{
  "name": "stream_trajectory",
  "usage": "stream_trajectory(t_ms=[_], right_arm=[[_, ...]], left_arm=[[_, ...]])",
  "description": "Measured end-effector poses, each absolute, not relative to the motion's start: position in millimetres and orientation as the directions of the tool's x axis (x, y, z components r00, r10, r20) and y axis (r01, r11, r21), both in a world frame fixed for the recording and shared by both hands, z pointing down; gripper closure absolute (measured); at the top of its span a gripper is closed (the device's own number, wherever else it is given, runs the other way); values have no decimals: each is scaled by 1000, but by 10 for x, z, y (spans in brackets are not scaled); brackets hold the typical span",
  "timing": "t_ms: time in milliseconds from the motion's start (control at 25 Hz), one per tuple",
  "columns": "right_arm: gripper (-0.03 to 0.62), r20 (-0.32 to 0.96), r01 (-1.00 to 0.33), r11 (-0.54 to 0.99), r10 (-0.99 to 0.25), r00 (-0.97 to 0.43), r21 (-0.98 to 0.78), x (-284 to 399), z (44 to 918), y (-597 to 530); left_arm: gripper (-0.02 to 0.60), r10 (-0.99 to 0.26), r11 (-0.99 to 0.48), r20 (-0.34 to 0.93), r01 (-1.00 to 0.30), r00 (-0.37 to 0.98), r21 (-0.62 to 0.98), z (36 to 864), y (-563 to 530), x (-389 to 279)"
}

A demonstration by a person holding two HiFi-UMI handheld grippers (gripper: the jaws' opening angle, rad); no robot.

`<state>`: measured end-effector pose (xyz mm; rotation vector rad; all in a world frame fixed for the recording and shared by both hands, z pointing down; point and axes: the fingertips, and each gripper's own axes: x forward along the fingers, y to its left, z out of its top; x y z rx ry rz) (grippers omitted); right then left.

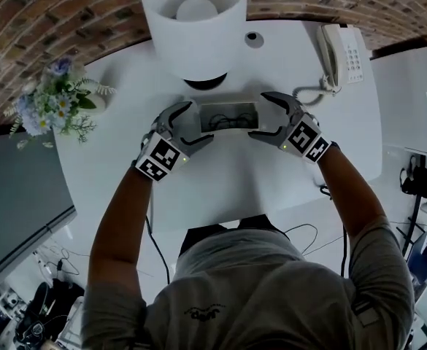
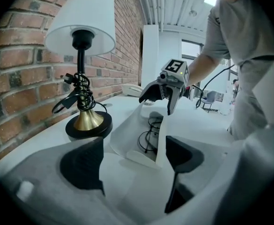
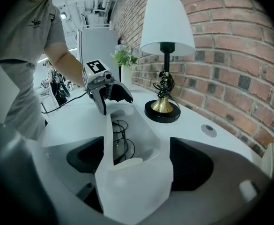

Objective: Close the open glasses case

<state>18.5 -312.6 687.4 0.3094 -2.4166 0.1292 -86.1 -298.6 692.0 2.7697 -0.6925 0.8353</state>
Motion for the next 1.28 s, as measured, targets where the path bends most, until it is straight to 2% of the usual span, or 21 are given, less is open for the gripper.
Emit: stream_trajectory(t_ms=[640,880,1280], right_arm=[[148,683,-213,976,-182,-707,39,153,7102,-3128],[183,691,-192,980,-176,-701,54,160,7117,-3106],[191,684,-200,977,-192,-704,68,144,7093,-3117]], left_arm=[[147,-334,-906,633,-423,698,-12,7208,-2950,-765],[198,-329,-923,643,-379,691,-65,7234,-2892,-712],[155,-343,-914,671,-399,657,-77,7242,-2938,-730]])
